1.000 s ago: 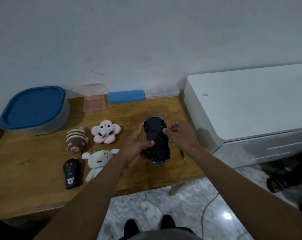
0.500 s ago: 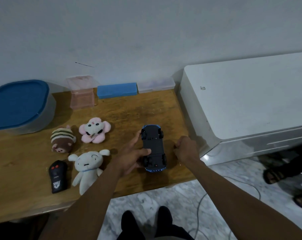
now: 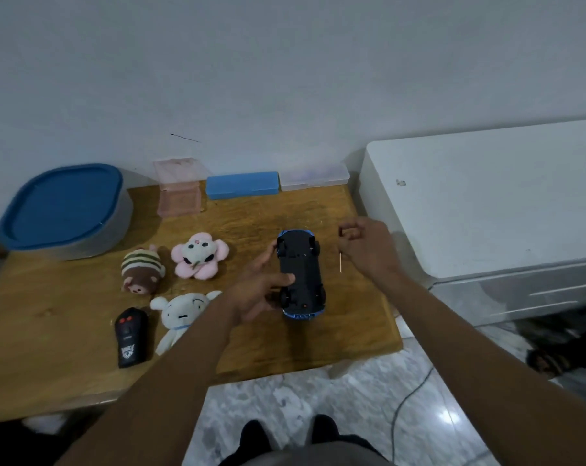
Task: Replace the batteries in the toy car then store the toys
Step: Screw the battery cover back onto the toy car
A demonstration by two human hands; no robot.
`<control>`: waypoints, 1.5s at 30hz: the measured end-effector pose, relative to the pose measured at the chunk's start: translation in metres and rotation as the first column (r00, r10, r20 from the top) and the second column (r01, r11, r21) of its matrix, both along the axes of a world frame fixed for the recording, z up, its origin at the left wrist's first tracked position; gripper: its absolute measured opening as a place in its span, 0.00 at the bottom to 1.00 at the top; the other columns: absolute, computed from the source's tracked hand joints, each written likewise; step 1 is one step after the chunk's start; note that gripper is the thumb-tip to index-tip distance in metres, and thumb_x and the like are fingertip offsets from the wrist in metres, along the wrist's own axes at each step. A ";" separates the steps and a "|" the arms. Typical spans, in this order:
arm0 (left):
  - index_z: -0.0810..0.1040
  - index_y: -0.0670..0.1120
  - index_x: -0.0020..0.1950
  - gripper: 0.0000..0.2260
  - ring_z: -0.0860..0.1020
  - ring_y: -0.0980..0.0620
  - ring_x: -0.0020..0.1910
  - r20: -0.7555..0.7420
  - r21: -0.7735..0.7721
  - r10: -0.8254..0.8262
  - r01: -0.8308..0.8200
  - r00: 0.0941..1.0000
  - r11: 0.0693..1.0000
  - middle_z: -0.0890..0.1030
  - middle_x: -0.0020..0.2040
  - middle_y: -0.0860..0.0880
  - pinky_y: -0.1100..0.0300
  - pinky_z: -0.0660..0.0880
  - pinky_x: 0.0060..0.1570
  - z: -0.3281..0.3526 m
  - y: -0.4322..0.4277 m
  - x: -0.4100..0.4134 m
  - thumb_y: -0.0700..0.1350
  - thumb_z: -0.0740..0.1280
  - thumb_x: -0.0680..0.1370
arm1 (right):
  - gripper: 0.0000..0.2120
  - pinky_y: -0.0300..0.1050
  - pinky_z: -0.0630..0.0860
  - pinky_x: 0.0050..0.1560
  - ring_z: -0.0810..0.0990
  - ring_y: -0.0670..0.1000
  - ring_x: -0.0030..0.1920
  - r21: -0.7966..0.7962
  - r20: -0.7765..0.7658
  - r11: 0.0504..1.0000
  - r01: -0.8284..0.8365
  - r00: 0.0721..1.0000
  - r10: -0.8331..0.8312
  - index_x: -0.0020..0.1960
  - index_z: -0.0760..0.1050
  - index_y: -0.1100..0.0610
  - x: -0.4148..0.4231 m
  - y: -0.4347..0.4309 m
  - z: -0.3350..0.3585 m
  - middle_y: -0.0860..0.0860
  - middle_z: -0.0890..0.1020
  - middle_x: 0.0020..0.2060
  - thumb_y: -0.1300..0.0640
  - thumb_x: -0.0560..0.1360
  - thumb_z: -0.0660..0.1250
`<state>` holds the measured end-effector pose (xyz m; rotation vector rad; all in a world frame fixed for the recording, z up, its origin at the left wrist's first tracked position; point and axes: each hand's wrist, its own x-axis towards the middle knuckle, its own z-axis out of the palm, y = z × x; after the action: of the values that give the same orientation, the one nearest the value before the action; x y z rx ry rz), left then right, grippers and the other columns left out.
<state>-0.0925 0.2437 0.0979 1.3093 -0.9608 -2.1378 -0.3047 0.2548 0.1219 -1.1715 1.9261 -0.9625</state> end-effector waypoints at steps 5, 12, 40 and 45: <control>0.65 0.64 0.71 0.33 0.76 0.37 0.62 0.024 -0.104 -0.056 0.058 0.998 0.993 0.78 0.63 0.42 0.34 0.70 0.62 0.028 -0.013 0.005 0.35 0.69 0.75 | 0.12 0.54 0.83 0.44 0.84 0.54 0.42 -0.289 0.210 0.957 -0.008 0.975 0.072 0.51 0.77 0.51 0.017 -0.007 0.050 0.54 0.82 0.39 0.65 0.72 0.70; 0.60 0.62 0.75 0.35 0.77 0.36 0.61 0.048 -0.209 -0.083 0.091 0.995 0.974 0.79 0.62 0.38 0.37 0.72 0.62 0.055 -0.020 0.005 0.37 0.68 0.76 | 0.09 0.52 0.83 0.44 0.83 0.54 0.44 -0.499 0.202 0.863 0.084 0.979 0.021 0.48 0.75 0.56 0.037 -0.004 0.067 0.55 0.81 0.41 0.64 0.72 0.71; 0.65 0.62 0.73 0.31 0.79 0.39 0.57 0.021 -0.261 -0.094 0.097 0.995 0.961 0.79 0.60 0.40 0.46 0.79 0.50 0.067 -0.023 0.017 0.37 0.68 0.76 | 0.07 0.51 0.83 0.41 0.82 0.45 0.39 -0.551 0.113 0.829 0.092 0.993 -0.035 0.46 0.73 0.58 0.051 -0.004 0.074 0.48 0.80 0.38 0.65 0.72 0.70; 0.66 0.62 0.72 0.30 0.79 0.39 0.57 0.028 -0.268 -0.108 0.111 0.994 0.957 0.81 0.59 0.41 0.45 0.78 0.51 0.066 -0.020 0.017 0.37 0.68 0.77 | 0.07 0.52 0.83 0.42 0.82 0.47 0.39 -0.553 0.074 0.830 0.068 0.997 -0.033 0.45 0.73 0.56 0.051 -0.003 0.072 0.46 0.80 0.37 0.64 0.72 0.70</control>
<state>-0.0758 0.2234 0.1640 1.1608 -1.3054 -1.9931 -0.2533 0.2521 0.1940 -1.3855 1.6756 -1.6452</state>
